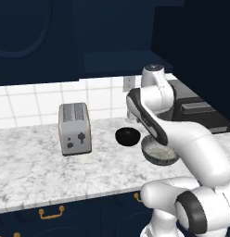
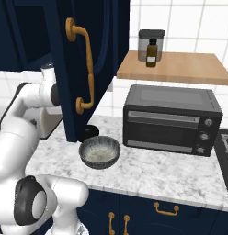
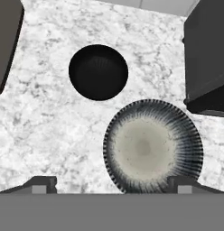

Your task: Pick up the bowls on the counter and stack them on top of one another in the open cabinet. Place the smaller bowl on top of the larger bowl.

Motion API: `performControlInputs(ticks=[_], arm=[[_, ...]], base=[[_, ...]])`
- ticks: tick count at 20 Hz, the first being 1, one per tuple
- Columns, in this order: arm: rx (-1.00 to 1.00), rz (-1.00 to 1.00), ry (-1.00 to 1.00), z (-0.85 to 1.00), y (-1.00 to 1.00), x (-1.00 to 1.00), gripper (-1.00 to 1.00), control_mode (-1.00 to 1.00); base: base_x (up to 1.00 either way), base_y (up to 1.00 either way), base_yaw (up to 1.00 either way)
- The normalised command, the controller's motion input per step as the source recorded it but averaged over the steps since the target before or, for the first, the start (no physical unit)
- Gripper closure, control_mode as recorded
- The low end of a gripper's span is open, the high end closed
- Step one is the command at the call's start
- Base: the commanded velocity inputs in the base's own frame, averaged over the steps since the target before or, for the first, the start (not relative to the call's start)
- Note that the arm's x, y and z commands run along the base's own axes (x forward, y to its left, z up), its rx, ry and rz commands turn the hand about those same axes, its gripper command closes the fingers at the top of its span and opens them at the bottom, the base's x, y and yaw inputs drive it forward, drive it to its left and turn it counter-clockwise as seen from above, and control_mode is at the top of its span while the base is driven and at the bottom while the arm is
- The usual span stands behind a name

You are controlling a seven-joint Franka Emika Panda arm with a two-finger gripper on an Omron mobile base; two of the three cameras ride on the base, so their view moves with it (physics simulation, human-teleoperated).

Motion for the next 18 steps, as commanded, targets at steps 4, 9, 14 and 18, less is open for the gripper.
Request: performControlInputs(ticks=[4,9,14,18], arm=[[-0.35,0.09,0.00,-1.00,0.44,0.54,-1.00,-1.00],[-0.26,0.17,0.01,-0.97,0.15,0.61,-1.00,-1.00],[-0.09,0.09,0.01,-0.48,0.03,0.60,-1.00,-1.00],[0.00,0.01,0.04,-0.34,0.02,0.57,-1.00,-1.00]], base=[[0.00,0.00,0.00],[0.00,0.00,0.00],[0.00,0.00,0.00],[0.00,0.00,0.00]])
